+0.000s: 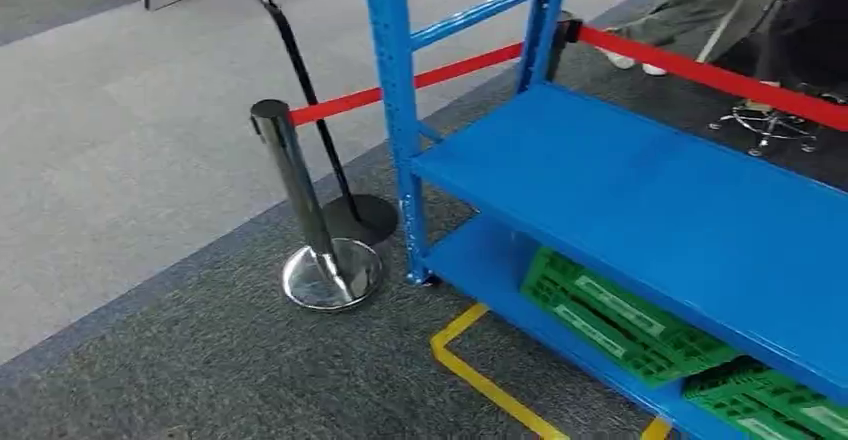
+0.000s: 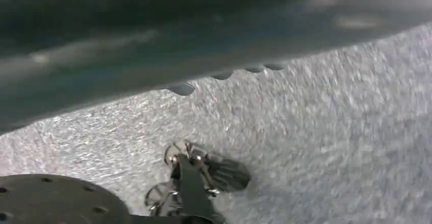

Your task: Take the parts from the cabinet and place them on the table.

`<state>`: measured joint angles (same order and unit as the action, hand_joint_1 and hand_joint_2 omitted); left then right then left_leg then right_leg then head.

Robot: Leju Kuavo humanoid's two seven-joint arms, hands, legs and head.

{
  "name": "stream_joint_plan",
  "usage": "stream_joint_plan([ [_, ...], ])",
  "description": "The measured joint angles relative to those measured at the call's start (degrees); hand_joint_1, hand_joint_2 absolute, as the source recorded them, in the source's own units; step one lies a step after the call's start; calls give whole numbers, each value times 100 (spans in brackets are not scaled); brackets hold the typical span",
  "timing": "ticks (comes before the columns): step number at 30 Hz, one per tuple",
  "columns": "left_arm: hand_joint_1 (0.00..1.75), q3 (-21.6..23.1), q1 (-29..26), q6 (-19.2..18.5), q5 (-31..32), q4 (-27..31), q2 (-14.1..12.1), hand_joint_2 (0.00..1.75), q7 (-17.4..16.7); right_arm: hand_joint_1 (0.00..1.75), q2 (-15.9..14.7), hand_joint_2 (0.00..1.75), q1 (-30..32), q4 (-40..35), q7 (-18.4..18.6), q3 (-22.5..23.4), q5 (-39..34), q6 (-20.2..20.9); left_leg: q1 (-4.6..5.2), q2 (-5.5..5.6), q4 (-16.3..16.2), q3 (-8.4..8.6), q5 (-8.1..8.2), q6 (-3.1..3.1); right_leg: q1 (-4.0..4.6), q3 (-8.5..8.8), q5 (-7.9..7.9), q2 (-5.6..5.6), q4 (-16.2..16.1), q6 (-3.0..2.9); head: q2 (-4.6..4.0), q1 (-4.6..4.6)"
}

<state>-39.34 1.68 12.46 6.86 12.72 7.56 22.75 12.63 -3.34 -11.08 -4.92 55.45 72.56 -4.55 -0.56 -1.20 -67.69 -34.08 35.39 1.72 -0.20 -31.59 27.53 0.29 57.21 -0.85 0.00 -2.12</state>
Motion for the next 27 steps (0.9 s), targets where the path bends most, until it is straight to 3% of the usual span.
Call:
stream_joint_plan([
  [1, 0, -2, -10, 0, 0, 0, 2, 0, 0, 0, 0, 0, -3, 0, 0, 0, 0, 2, 1, 35, -434, -211, 163, 1, 8, -6, -2, 77, 2, -4, 0, -11],
  [2, 0, -4, -24, 0, 0, 0, 9, 0, 0, 0, 0, 0, 6, 0, 0, 0, 2, 4, 2, 50, -696, -352, 199, -6, 18, -6, -6, 156, 3, -9, 0, -4],
  [3, 0, -4, -29, 0, 2, 0, 9, 0, 0, 0, 0, 0, 18, 0, 0, 0, 2, 4, 2, 58, -665, -355, 84, -24, 25, -1, -6, 233, 5, -9, 0, -6],
  [5, 0, -4, -26, 0, 28, 0, 9, 0, 0, 0, 0, 0, 26, 0, -2, 0, 2, 4, 12, 132, 49, -64, -452, -94, 40, 17, -8, 402, 8, -6, 0, -4],
  [6, 0, -4, -27, 0, 33, 0, 7, 0, 0, 0, 0, 0, 23, 0, -7, 0, 2, 4, 17, 258, 522, 144, -706, -138, 40, 29, -10, 479, 8, -2, 0, -13],
  [7, 0, -7, -34, 0, 35, 0, -9, 0, 0, 0, 2, 0, 23, 0, -7, 0, 2, 4, 17, 593, 865, 273, -808, -193, 14, 13, -16, 529, 8, 8, 0, 0],
  [8, 0, -9, -38, 2, 61, 0, -6, 0, 2, 0, 0, 0, 5, 0, -7, 0, 2, 4, -13, 720, 990, 313, -785, -234, 50, -28, -11, 612, 47, 40, 0, 2],
  [9, 0, -7, -30, 4, 94, 0, -11, 0, 4, 0, 2, 0, -2, 0, -11, 0, 2, 4, 10, 664, 1020, 320, -745, -211, 13, -82, -35, 666, 56, 79, 0, -15],
  [11, 0, -9, -18, 2, 107, 0, -7, 0, 9, 0, 0, 0, 26, 0, -11, 0, 4, 9, 37, 550, 1046, 325, -760, -244, -23, -122, -77, 799, 8, 163, 0, -18],
  [12, 0, -7, -15, 2, 120, 0, 33, 0, 9, 0, -2, 0, 34, 0, -11, 0, 7, 9, -36, 439, 1144, 356, -805, -268, -7, -173, -53, 802, 42, 188, 0, -6],
  [13, 0, -9, -7, 2, 136, 0, 13, 0, 9, 0, -2, 0, 31, 0, -13, 0, 7, 9, -18, 359, 1170, 373, -810, -295, 30, -240, 61, 453, 178, 204, 0, 13],
  [14, 0, -9, -18, 2, 149, 0, 4, 0, 11, 0, -2, 0, 16, 0, -13, 0, 9, 11, -14, 264, 1169, 370, -803, -317, 11, -438, 291, 219, 555, 231, 0, 75],
  [16, 0, -9, -41, 4, 160, 0, 4, 0, 9, 0, -4, 0, -15, 0, -13, -2, 13, 17, 6, 77, 1165, 368, -791, -326, -5, -845, 680, 55, 1398, 273, 0, 66],
  [17, 0, -9, -42, 7, 162, 0, 2, 0, 9, 0, -4, 0, -11, 0, -13, -2, 13, 28, 6, -19, 1161, 365, -787, -324, -13, -989, 769, 28, 1708, 298, 0, 70],
  [18, 0, -9, -36, 7, 164, 0, 2, 0, 9, 0, -4, 0, 1, 0, -13, 0, 15, 33, 6, -103, 1161, 368, -783, -318, -26, -981, 699, 14, 1721, 318, 0, 70],
  [20, 0, -9, -21, 7, 177, 0, 4, 0, 9, 0, -7, 0, 23, 0, -9, 0, 15, 31, 3, -231, 1157, 388, -764, -290, -44, -589, 285, -50, 1036, 325, 0, 72],
  [21, 0, -9, -14, 7, 177, 0, 7, 0, 9, 0, -9, 0, 21, 0, -9, 0, 15, 31, 2, -291, 1153, 411, -748, -267, -45, -275, 60, -171, 495, 315, 0, 72],
  [22, 0, -9, -12, 7, 177, 0, 7, 0, 9, 0, -9, 0, 8, 0, -9, 0, 15, 31, 14, -349, 1148, 441, -728, -235, -30, -37, 35, -462, 53, 300, 0, 74],
  [23, 0, -9, -19, 7, 177, 0, 4, 0, 9, 0, -9, 0, -18, 0, -11, -2, 15, 31, 58, -404, 1111, 438, -698, -192, 16, 52, 66, -466, -22, 242, 0, 72],
  [26, 0, -9, 15, 7, 179, 0, 4, 0, 9, 0, -9, 0, 0, 0, -11, 0, 15, 31, 41, -557, 1129, 473, -703, -130, 42, -40, 64, -292, 12, 145, 0, 59],
  [27, 0, -9, 33, 7, 181, 0, 4, 0, 9, 0, -11, 0, 12, 0, -9, 0, 17, 31, 36, -603, 1123, 483, -668, -88, 17, 19, 37, -234, -19, 98, 0, 61],
])
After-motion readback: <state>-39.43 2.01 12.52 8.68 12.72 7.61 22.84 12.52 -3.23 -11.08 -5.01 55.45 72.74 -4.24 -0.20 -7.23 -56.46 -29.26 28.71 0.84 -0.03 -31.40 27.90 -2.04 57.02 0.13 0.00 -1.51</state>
